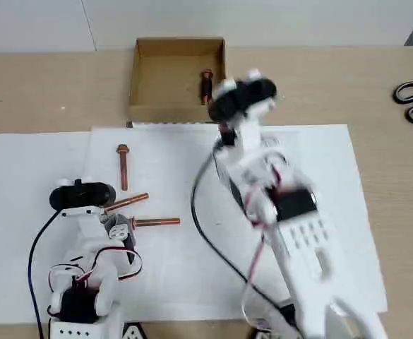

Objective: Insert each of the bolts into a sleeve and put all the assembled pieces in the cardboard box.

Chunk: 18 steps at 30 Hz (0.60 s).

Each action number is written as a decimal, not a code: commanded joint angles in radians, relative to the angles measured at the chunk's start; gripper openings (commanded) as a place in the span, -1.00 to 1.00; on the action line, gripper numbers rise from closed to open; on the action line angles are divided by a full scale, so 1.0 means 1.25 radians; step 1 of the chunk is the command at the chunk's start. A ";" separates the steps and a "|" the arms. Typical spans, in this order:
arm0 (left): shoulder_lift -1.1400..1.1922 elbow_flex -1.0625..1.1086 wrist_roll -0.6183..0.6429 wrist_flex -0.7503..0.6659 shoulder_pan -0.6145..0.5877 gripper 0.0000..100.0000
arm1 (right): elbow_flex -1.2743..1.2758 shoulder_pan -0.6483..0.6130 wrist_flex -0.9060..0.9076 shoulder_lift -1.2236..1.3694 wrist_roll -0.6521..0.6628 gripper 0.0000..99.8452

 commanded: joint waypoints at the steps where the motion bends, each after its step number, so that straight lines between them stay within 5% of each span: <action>1: -0.009 -0.002 -0.006 -0.015 -0.001 -0.99 | -0.245 0.020 -0.029 0.187 -0.009 -1.00; 18: -0.009 -0.002 -0.005 -0.015 -0.004 -0.99 | -1.089 0.037 -0.030 0.951 -0.005 -1.00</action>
